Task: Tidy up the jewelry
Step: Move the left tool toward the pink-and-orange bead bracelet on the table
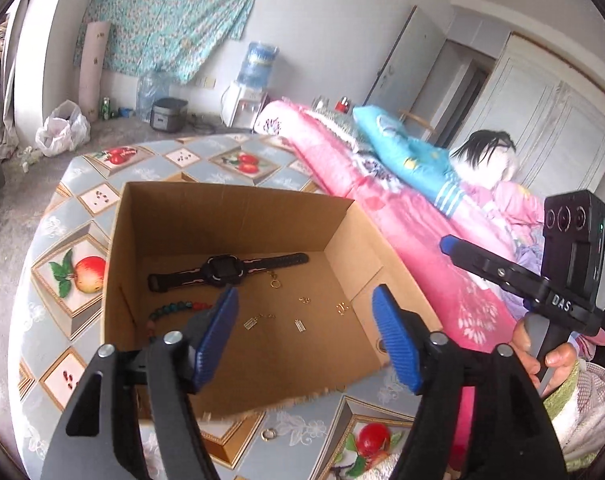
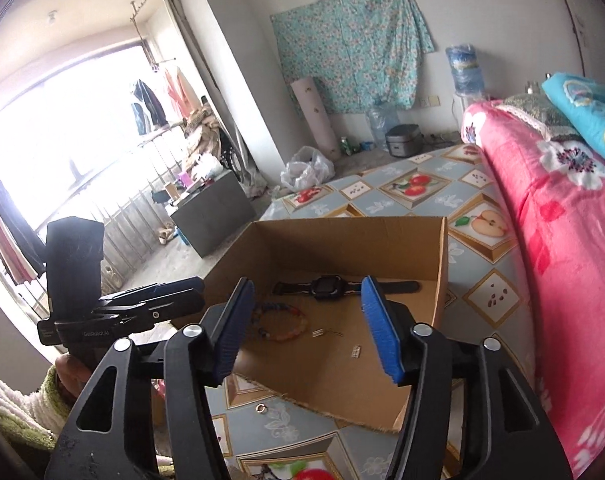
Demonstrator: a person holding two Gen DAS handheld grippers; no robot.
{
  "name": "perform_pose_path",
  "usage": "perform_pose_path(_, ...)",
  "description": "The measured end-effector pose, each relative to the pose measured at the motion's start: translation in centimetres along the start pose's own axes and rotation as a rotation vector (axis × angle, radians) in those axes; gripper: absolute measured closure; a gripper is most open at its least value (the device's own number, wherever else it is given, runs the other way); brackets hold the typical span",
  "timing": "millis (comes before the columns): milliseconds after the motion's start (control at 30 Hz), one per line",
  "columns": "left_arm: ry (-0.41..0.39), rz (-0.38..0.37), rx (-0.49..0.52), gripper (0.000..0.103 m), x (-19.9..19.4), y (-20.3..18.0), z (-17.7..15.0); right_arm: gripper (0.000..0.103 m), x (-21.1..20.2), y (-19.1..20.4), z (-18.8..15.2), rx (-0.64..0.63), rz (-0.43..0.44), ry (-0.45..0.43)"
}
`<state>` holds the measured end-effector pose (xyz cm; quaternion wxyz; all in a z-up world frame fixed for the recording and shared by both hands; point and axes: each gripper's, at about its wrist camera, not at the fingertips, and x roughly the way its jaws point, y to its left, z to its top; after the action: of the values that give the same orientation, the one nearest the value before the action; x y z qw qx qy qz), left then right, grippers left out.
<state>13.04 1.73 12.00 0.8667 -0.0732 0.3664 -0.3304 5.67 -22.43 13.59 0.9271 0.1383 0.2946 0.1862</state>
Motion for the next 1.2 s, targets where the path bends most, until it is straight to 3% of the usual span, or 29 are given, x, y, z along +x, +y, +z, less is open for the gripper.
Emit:
perform_pose_path(167, -0.059, 0.016, 0.004, 0.02, -4.0, -0.1, -2.5, 0.015, -3.1, 3.6, -1.6, -0.08, -0.002, -0.071)
perform_pose_path(267, -0.074, 0.056, -0.009, 0.015, -5.4, 0.1, -4.2, 0.008, -3.7, 5.6, -2.4, -0.152, -0.043, -0.079)
perform_pose_path(500, -0.061, 0.172, -0.052, 0.012, -6.6, 0.9, -7.6, 0.008, -3.2, 7.9, -4.5, -0.24, -0.142, -0.027)
perform_pose_path(900, -0.028, 0.334, -0.127, 0.01, -8.0, 4.7, -11.7, 0.008, -1.4, 7.0, -9.9, -0.356, -0.388, 0.144)
perform_pose_path(1000, -0.01, 0.354, -0.153, 0.01, -7.8, 5.6, -12.8, 0.008, -0.9, 6.8, -10.9, -0.36, -0.399, 0.177)
perform_pose_path(1200, 0.039, 0.383, -0.147, 0.01, -6.1, 6.5, -14.1, 0.008, 1.0, 7.3, -11.8, -0.304, -0.332, 0.19)
